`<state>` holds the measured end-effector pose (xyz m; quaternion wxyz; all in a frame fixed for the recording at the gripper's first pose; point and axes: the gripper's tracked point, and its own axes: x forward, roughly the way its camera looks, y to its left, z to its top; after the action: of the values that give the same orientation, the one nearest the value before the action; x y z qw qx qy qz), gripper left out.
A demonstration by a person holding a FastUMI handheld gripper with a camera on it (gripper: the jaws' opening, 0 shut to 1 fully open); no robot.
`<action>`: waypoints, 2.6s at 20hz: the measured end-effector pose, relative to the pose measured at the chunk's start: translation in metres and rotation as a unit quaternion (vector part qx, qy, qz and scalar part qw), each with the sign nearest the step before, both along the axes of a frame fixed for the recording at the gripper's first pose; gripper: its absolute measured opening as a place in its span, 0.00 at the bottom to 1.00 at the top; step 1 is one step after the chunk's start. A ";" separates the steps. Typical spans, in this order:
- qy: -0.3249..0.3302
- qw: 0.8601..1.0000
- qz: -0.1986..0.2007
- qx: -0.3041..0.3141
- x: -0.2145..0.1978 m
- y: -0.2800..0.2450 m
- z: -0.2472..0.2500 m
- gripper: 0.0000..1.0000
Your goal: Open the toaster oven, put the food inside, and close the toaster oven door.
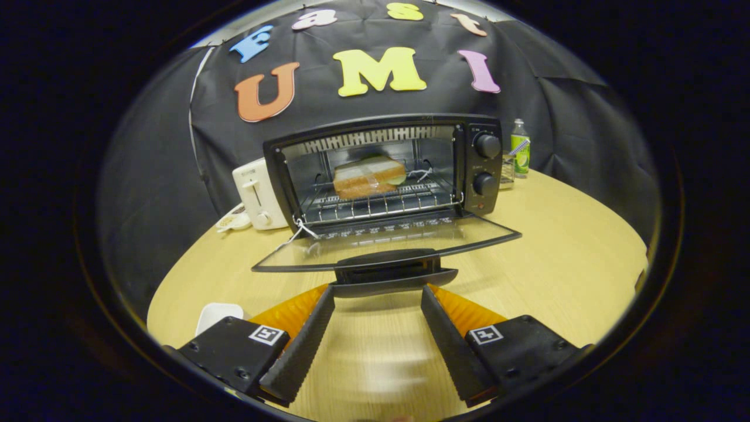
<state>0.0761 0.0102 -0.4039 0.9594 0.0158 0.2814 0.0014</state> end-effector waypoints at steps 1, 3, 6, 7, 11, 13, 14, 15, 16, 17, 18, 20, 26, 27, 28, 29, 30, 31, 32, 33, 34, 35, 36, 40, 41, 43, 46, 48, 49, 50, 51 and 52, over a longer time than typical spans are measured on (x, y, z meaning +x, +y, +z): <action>-0.012 1.000 0.003 -0.009 0.000 0.000 0.007 0.99; -0.032 0.999 0.011 -0.030 0.000 0.000 0.016 0.99; -0.055 0.997 0.016 -0.042 0.004 0.002 0.030 1.00; -0.062 0.997 0.016 -0.040 0.006 0.003 0.035 1.00; -0.099 0.993 0.025 -0.056 0.018 0.004 0.059 1.00; -0.108 0.992 0.029 -0.059 0.027 0.008 0.066 1.00; -0.104 0.993 0.031 -0.054 0.029 0.010 0.067 1.00; -0.098 0.994 0.033 -0.044 0.032 0.010 0.065 1.00; -0.093 0.995 0.035 -0.033 0.037 0.012 0.066 1.00; -0.087 0.995 0.032 -0.025 0.037 0.010 0.067 1.00; -0.086 0.996 0.030 -0.020 0.039 0.008 0.070 1.00; -0.095 0.995 0.027 -0.024 0.041 0.001 0.082 1.00; -0.137 0.990 0.037 -0.020 0.011 -0.002 0.158 1.00; -0.148 0.988 0.036 -0.017 0.005 -0.006 0.176 1.00; -0.162 0.986 0.033 -0.015 -0.002 -0.009 0.197 1.00; -0.172 0.984 0.032 -0.016 -0.010 -0.012 0.216 1.00; -0.184 0.982 0.025 -0.023 -0.017 -0.017 0.236 1.00; -0.192 0.981 0.018 -0.033 -0.024 -0.024 0.254 1.00; -0.207 0.977 0.017 -0.040 -0.032 -0.028 0.274 1.00; -0.219 0.974 0.018 -0.046 -0.040 -0.028 0.294 1.00; -0.232 0.971 0.015 -0.047 -0.048 -0.030 0.314 1.00; -0.240 0.970 0.019 -0.045 -0.054 -0.031 0.330 1.00; -0.245 0.968 0.027 -0.042 -0.062 -0.030 0.345 1.00; -0.255 0.964 0.051 -0.054 -0.090 -0.034 0.386 1.00; -0.256 0.963 0.053 -0.057 -0.098 -0.036 0.390 1.00; -0.259 0.963 0.051 -0.058 -0.108 -0.038 0.392 1.00; -0.251 0.965 0.059 -0.043 -0.125 -0.036 0.379 1.00; -0.250 0.965 0.066 -0.030 -0.130 -0.036 0.371 1.00; -0.252 0.965 0.069 -0.027 -0.133 -0.037 0.368 1.00; -0.251 0.965 0.071 -0.027 -0.137 -0.037 0.365 1.00; -0.249 0.965 0.073 -0.030 -0.138 -0.038 0.361 1.00; -0.248 0.965 0.075 -0.031 -0.140 -0.038 0.359 1.00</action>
<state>-0.0640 -0.0281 -0.0446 0.9964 -0.0358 0.0348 0.0682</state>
